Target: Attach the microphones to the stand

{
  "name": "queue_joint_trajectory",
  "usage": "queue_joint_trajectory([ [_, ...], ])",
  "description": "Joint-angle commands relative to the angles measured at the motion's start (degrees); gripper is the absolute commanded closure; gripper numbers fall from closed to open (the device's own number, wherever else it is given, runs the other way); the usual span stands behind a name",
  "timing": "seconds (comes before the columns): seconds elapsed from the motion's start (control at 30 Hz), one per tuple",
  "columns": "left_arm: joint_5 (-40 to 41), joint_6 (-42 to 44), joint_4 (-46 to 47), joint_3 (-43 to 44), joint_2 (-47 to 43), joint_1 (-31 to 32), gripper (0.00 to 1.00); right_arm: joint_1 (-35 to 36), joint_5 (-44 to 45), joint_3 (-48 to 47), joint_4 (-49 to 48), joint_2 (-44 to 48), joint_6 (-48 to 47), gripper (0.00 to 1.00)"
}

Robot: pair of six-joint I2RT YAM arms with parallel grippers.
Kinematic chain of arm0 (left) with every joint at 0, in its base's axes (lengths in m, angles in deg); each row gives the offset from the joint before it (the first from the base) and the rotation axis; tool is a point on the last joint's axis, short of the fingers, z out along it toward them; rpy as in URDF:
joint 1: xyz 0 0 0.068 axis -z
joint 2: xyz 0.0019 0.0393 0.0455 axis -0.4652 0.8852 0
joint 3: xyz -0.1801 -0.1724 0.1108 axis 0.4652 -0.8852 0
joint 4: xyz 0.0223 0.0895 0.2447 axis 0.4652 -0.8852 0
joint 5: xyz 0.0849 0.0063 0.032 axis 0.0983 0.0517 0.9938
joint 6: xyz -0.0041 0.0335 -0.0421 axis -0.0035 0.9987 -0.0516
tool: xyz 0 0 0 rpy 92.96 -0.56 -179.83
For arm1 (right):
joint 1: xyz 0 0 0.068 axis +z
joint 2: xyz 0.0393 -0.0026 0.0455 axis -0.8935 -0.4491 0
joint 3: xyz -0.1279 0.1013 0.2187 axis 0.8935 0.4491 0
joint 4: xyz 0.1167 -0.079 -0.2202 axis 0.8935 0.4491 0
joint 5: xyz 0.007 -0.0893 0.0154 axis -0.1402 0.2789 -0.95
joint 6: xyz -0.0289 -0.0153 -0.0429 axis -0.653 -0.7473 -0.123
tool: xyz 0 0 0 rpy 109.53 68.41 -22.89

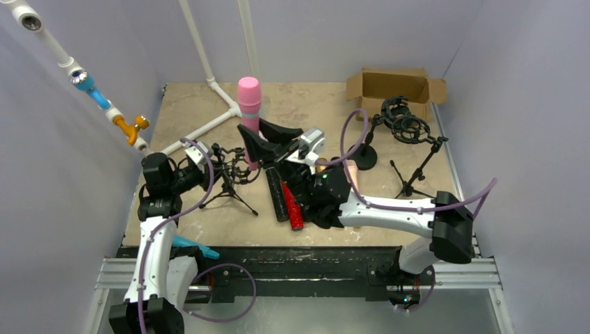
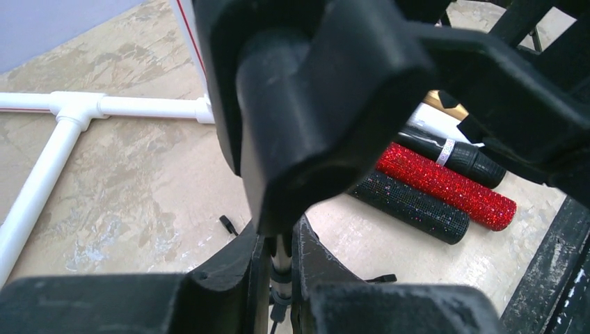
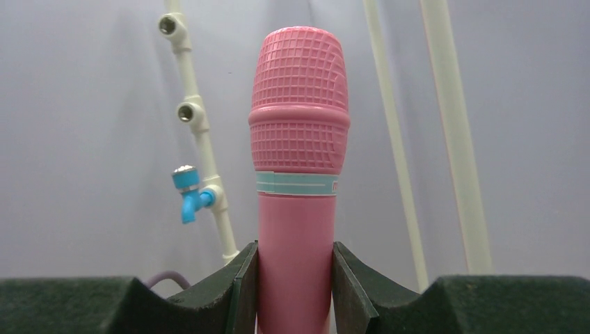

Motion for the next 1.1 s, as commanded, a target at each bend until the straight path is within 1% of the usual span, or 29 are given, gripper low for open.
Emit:
queue_joint_trajectory([
  [0.0,0.19,-1.41,-3.65,-2.35,-0.4,-0.05,0.99,2.81,-0.97,-1.24,-18.12,-2.81,-10.16,1.0],
  [0.03,0.82,-1.17,-4.64,-1.81,-0.49,-0.03,0.92,2.84,-0.3,-1.37,-16.94,-2.48,-9.14,1.0],
  [0.07,1.53,-0.66,-6.18,-1.03,-0.63,-0.08,0.79,2.84,0.74,-1.43,-15.39,-1.76,-7.93,1.0],
  [0.1,2.29,-0.11,-7.84,-0.24,-0.92,-0.03,0.61,2.84,1.08,-1.53,-13.25,-0.62,-7.09,1.0],
  [0.17,3.16,1.36,-11.46,1.6,-1.87,-0.07,0.16,2.83,0.9,-2.18,-6.74,1.82,-5.91,1.0],
  [0.2,3.06,2.68,-13.62,2.68,-2.37,-0.13,0.07,2.84,1.56,-3.2,-2.59,3.38,-5.42,1.0],
  [0.23,2.64,3.71,-16.25,4.06,-2.86,-0.23,0.04,2.8,1.92,-3.82,1.64,4.06,-5.16,1.0],
  [0.33,0.58,8.45,-24.44,8.73,-3.34,-0.49,0.01,2.82,2.4,-5.82,12.58,6.95,-2.62,1.0],
  [0.43,-0.12,13.65,-33.81,13.86,-3.16,-0.81,0.0,2.79,3.02,-7.48,21.67,9.13,-0.89,1.0],
  [0.57,0.57,20.62,-48.08,21.74,-3.22,-1.8,0.0,2.8,1.99,-9.56,29.17,10.69,0.37,1.0],
  [0.6,0.29,23.35,-53.63,24.29,-3.35,-2.24,0.0,2.76,1.56,-10.57,31.26,10.72,0.81,1.0],
  [0.67,-0.37,31.94,-63.17,27.95,-3.82,-2.73,0.0,2.8,1.36,-12.97,35.26,10.37,1.21,1.0],
  [0.83,0.5,48.89,-82.45,37.22,-3.49,-3.02,0.0,2.76,1.02,-17.07,40.88,9.57,1.39,1.0],
  [0.9,0.38,53.47,-88.81,41.82,-2.31,-3.0,0.0,2.76,0.92,-17.71,41.81,9.5,1.4,1.0],
  [0.97,-1.47,54.92,-92.25,46.32,-0.72,-3.0,0.0,2.78,0.78,-17.91,41.95,9.5,1.4,1.0],
  [1.0,-2.97,53.64,-92.08,48.03,-0.16,-3.03,0.0,2.77,0.78,-17.87,41.76,9.49,1.44,1.0],
  [1.03,-5.13,51.08,-90.86,49.2,0.24,-3.0,0.0,2.76,0.78,-17.6,40.98,9.62,1.52,1.0],
  [1.07,-7.76,46.49,-88.01,49.99,0.44,-3.05,0.0,2.76,0.76,-16.68,39.7,9.84,1.61,1.0],
])
